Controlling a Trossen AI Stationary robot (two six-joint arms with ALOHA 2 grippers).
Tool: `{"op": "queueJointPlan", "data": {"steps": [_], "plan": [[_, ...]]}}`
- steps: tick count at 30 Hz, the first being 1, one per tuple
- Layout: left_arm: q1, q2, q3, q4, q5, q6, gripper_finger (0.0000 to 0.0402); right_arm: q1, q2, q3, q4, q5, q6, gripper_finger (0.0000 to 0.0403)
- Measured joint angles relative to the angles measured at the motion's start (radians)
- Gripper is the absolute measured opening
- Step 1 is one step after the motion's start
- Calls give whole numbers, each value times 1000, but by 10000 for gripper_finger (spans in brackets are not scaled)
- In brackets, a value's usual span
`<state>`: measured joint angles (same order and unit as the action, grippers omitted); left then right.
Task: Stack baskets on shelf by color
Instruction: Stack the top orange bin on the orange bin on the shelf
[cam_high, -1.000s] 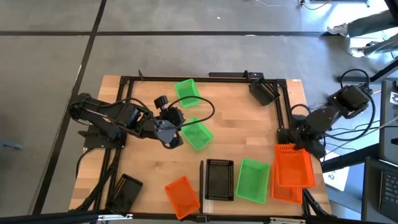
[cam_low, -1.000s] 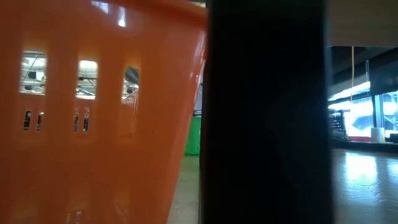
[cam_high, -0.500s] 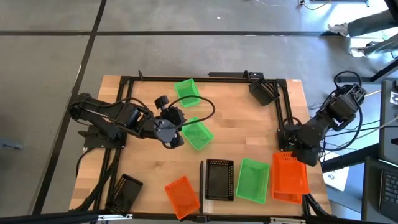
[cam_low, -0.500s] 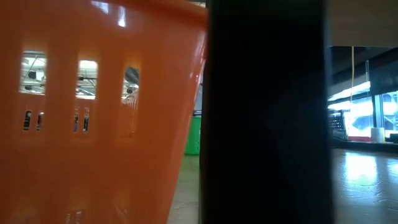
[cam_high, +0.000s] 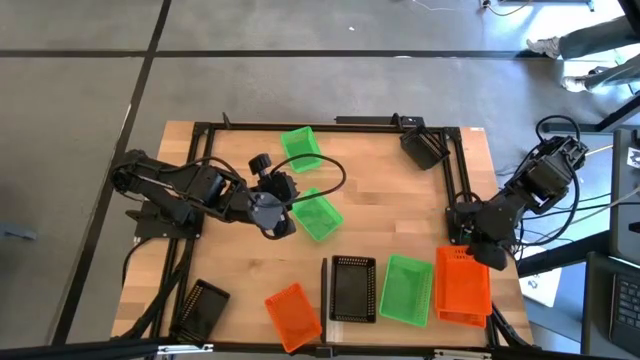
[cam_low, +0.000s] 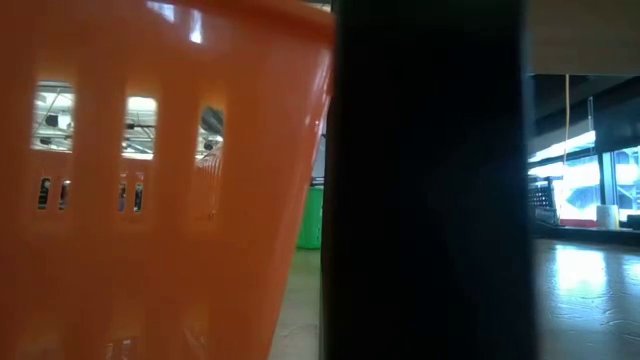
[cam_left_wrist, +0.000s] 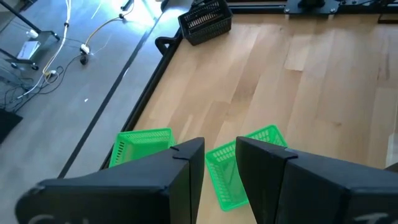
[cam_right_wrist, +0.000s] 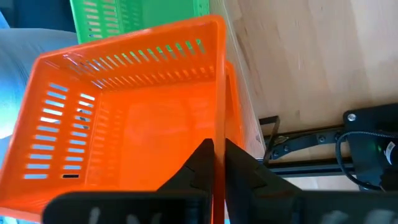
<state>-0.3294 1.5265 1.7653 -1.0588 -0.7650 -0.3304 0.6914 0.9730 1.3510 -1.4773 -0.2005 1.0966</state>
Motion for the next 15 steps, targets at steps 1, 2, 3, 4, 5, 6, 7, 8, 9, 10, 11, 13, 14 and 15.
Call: {"op": "queueJointPlan", "data": {"steps": [1,2,3,4,5,6,7,8,9,10,11,13,14,15], "plan": [[0,0,0,0,0,0,85,0,0,0,0,0,0,23],[0,0,0,0,0,0,85,0,0,0,0,0,0,23],[0,0,0,0,0,0,85,0,0,0,0,0,0,23],[0,0,0,0,0,0,85,0,0,0,0,0,0,24],[0,0,0,0,0,0,85,0,0,0,0,0,0,24],[0,0,0,0,0,0,85,0,0,0,0,0,0,25],[0,0,0,0,0,0,85,0,0,0,0,-1,1,25],[0,0,0,0,0,0,85,0,0,0,0,-1,-1,25],[0,0,0,0,0,0,85,0,0,0,-1,-4,-6,25],[0,0,0,0,0,0,85,0,0,0,-3,-14,-17,25],[0,0,0,0,0,0,85,0,0,0,-5,-35,-28,25],[0,0,0,0,0,0,85,0,0,0,-12,-69,-22,24],[0,0,0,0,0,0,85,1,1,0,-12,-72,-17,21],[-1,0,0,0,0,0,85,1,1,0,-11,-74,-7,17]]}}
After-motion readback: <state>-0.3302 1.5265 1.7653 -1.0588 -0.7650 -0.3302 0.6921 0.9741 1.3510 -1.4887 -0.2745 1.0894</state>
